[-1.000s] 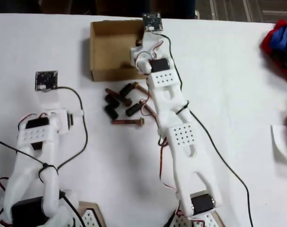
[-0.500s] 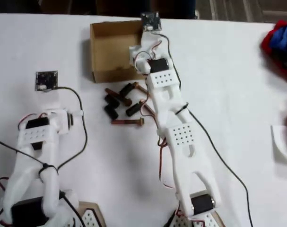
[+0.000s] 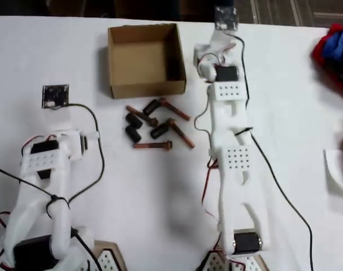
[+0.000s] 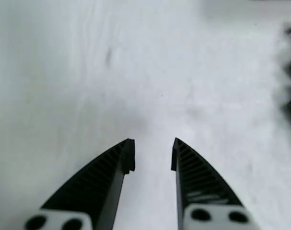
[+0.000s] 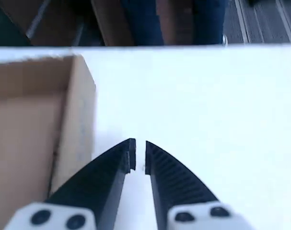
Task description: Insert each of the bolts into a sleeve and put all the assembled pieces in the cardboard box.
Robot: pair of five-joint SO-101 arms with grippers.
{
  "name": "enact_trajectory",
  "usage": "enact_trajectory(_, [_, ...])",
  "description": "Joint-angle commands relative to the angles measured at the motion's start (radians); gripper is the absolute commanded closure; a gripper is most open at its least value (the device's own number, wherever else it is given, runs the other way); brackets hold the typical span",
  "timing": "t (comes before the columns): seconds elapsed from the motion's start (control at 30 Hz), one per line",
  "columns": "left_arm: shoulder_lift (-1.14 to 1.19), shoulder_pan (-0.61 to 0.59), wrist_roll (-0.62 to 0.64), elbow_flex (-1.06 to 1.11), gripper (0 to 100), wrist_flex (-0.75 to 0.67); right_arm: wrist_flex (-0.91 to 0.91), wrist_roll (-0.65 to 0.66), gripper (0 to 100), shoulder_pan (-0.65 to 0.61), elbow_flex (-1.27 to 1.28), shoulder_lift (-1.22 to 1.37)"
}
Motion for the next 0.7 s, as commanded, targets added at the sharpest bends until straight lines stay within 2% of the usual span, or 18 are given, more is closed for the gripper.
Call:
enact_trajectory(0.0, [-0.006,-0.005,-0.006,-0.004,85,-0.015,0.031,0.014,97.8,-0.004,-0.008,0.019])
enact_trajectory(0.43, [-0.006,-0.005,-0.006,-0.005,85,-0.015,0.166,0.014,97.8,-0.113,-0.06,0.058])
enact_trajectory(0.67, [-0.006,-0.005,-0.006,-0.005,85,-0.015,0.173,0.014,97.8,-0.087,-0.071,0.051])
